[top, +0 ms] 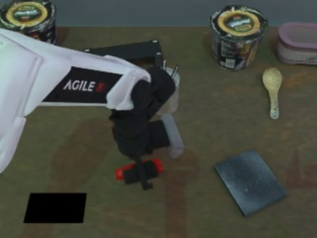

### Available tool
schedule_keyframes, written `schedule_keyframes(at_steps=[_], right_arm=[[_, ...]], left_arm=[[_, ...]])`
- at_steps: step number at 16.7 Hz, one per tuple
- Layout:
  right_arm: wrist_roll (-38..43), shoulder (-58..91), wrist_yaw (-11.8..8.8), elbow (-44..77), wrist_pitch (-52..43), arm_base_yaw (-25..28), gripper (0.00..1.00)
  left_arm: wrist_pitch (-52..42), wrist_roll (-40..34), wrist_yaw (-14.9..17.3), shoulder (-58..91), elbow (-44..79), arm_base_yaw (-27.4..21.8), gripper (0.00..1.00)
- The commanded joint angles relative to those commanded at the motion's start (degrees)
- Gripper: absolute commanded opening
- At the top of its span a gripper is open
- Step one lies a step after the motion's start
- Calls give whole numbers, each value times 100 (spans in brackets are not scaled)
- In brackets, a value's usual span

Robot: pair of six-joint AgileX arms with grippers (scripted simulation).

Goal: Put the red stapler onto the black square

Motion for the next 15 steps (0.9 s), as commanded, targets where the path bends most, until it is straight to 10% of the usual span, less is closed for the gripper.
schedule_keyframes(at_steps=[5, 15], right_arm=[[0, 0, 0, 0, 0, 0, 100], [0, 0, 0, 0, 0, 0, 100]], left_arm=[[0, 0, 0, 0, 0, 0, 2], [-19, 11, -2, -10, 17, 0, 0]])
